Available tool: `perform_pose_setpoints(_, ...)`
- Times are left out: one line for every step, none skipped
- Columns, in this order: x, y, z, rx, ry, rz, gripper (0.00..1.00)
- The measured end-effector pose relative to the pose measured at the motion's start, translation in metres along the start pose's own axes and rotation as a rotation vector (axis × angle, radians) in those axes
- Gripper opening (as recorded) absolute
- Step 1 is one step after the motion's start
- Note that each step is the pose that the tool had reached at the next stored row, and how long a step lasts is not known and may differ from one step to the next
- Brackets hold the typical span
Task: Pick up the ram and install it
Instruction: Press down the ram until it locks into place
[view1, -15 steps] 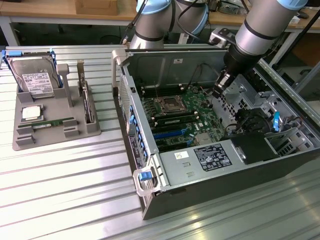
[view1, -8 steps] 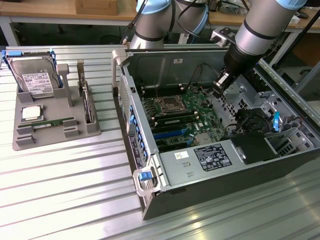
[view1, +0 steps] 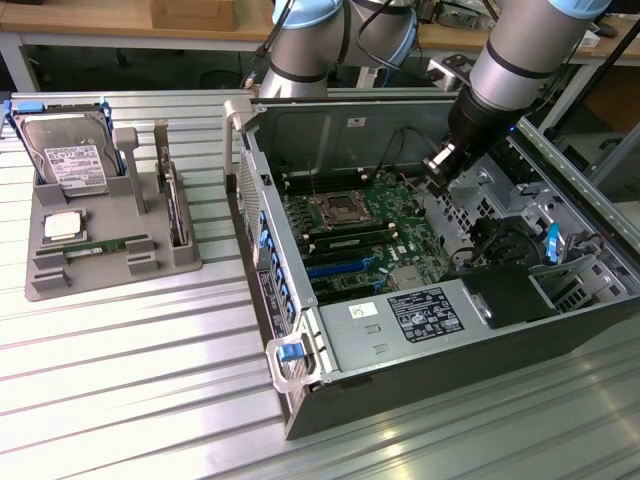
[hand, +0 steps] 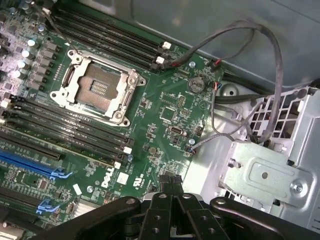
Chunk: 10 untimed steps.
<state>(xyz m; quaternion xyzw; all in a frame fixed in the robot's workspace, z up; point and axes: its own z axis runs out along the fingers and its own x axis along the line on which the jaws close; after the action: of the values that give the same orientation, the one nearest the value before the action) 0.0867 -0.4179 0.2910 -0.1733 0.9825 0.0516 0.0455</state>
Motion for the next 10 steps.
perform_pose_setpoints(0.0000, 0.0000, 0.0000, 0.0019, -0.0015, 0.017, 0.10)
perform_pose_setpoints(0.0000, 0.0000, 0.0000, 0.0030, -0.0024, 0.028, 0.10)
perform_pose_setpoints(0.0000, 0.0000, 0.0000, 0.0042, -0.0034, 0.039, 0.10)
perform_pose_setpoints(0.0000, 0.0000, 0.0000, 0.0060, -0.0049, 0.056, 0.10)
perform_pose_setpoints(0.0000, 0.0000, 0.0000, 0.0078, -0.0062, 0.072, 0.10)
perform_pose_setpoints(0.0000, 0.0000, 0.0000, 0.0090, -0.0072, 0.083, 0.10)
perform_pose_setpoints(0.0000, 0.0000, 0.0000, 0.0103, -0.0082, 0.095, 0.10)
perform_pose_setpoints(0.0000, 0.0000, 0.0000, 0.0115, -0.0092, 0.106, 0.10)
perform_pose_setpoints(0.0000, 0.0000, 0.0000, 0.0126, -0.0100, 0.116, 0.10)
perform_pose_setpoints(0.0000, 0.0000, 0.0001, 0.0143, -0.0115, 0.133, 0.10)
